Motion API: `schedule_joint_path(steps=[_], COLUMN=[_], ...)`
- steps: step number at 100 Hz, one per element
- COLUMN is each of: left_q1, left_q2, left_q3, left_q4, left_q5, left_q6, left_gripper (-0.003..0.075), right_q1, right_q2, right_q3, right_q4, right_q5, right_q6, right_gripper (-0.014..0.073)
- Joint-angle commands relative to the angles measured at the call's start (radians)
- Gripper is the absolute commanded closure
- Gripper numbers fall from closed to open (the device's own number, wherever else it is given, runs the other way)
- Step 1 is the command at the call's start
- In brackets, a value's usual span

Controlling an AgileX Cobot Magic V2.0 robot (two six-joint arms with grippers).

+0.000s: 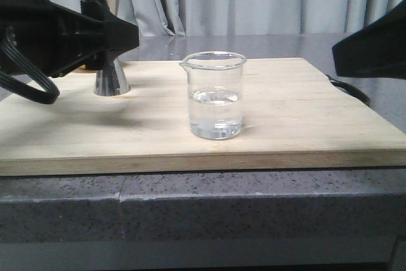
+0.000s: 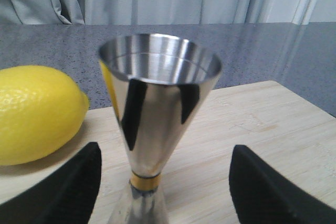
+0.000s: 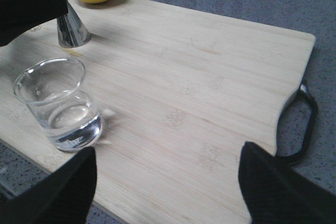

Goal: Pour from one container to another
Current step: 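Reach the left gripper to the steel jigger and grasp its waist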

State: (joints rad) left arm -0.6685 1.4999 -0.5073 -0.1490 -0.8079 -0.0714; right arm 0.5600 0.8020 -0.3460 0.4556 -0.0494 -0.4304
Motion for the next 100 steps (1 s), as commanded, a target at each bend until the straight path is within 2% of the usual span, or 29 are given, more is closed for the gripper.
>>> schedule_joint_path(steps=[1,31,100], left_q1=[0.003,0.003,0.003], left_q2=[-0.020,0.054,0.107], left_q3=[-0.034,-0.036,-0.084], left_q4=[0.011,0.020,0.032], left_q5=[-0.077,-0.124,-0.122], left_q6=[-0.014,-0.014,-0.014], left_gripper=[0.0265,0.0272,0.0281], right_q1=[0.003,0.003,0.003], right_q2=[-0.010,-0.010,-0.010], right_q3=[-0.023,-0.023,-0.023], right_q4=[-0.001,-0.001,-0.001], right_q5=[-0.067,-0.074,-0.074], right_q6=[-0.012,-0.012,-0.012], right_gripper=[0.0091,0.0091,0.0091])
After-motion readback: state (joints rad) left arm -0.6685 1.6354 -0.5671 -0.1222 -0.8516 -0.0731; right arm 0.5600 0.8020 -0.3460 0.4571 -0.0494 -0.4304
